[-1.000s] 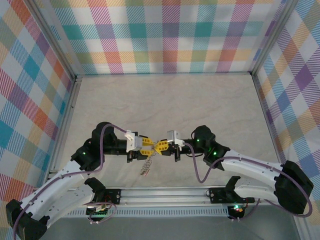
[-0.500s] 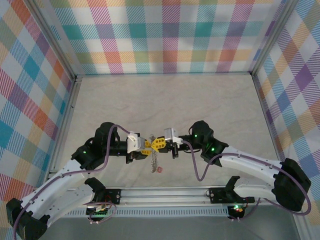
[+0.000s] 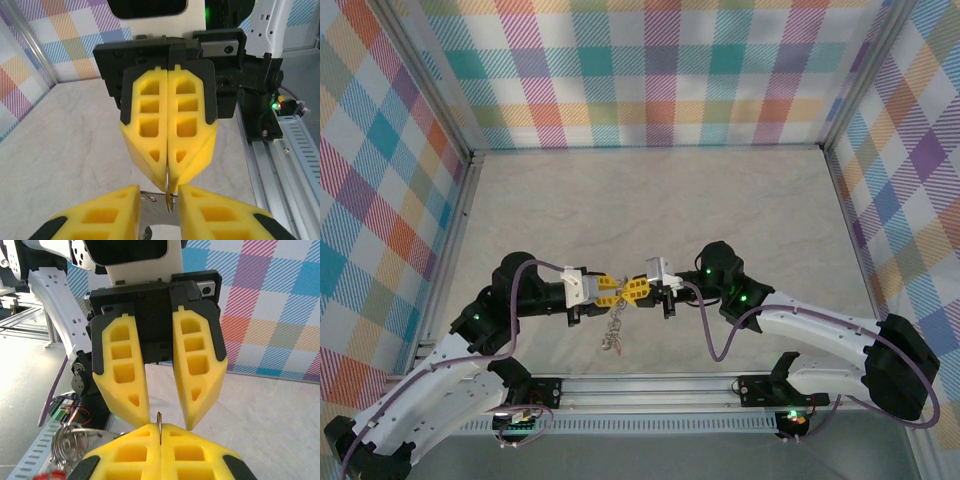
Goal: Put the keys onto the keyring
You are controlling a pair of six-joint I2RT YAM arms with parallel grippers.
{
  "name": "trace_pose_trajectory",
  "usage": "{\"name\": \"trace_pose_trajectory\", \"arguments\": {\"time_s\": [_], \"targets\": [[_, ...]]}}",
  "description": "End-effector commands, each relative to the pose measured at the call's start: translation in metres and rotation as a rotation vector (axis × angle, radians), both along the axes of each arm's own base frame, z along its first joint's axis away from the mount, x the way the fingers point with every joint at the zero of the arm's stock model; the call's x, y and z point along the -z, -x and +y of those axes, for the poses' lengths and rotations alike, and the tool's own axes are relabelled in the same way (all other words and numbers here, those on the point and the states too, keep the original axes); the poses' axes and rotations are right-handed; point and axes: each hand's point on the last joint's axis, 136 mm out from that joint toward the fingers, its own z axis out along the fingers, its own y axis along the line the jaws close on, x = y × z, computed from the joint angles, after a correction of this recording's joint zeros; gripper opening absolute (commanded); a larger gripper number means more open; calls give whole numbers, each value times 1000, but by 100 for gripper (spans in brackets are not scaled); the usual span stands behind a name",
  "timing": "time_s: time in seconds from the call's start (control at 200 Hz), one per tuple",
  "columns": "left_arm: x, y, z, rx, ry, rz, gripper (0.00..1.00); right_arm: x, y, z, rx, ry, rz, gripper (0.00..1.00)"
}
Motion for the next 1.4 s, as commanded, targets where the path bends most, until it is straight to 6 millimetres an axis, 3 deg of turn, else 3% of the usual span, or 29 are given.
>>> {"name": "trace_pose_trajectory", "arguments": {"time_s": [0.0, 0.085, 0.235, 0.635, 0.69, 0.755, 0.895, 0.965, 0.995, 1.23, 1.395], "targets": [[-2, 2, -3, 18, 17, -3, 18, -20, 9, 0, -37, -68, -55, 0], [-1, 5, -5, 42, 12, 4, 11, -26, 7, -1, -26, -114, -61, 0], [10, 4, -4, 38, -33, 22, 14, -28, 8, -1, -29, -126, -58, 0], [7, 6, -7, 62, -27, 45, 14, -28, 11, 1, -46, -122, -69, 0], [9, 6, -7, 64, -34, 47, 12, -28, 11, 2, -50, -117, -76, 0], [10, 7, -6, 67, -40, 47, 2, -28, 13, 3, -57, -106, -93, 0], [8, 11, -6, 84, -49, 31, 0, -11, 15, 4, -67, -6, -83, 0], [7, 8, -4, 62, -51, 16, 0, -3, 12, 2, -50, 54, -69, 20], [7, 7, -3, 52, -55, 9, 0, 2, 13, 1, -50, 84, -66, 23], [14, 10, 6, 50, -115, -72, 0, 23, 20, -12, -69, 214, -109, 26], [11, 11, 12, 39, -131, -163, 0, 33, 19, -7, -40, 271, -158, 27]]}}
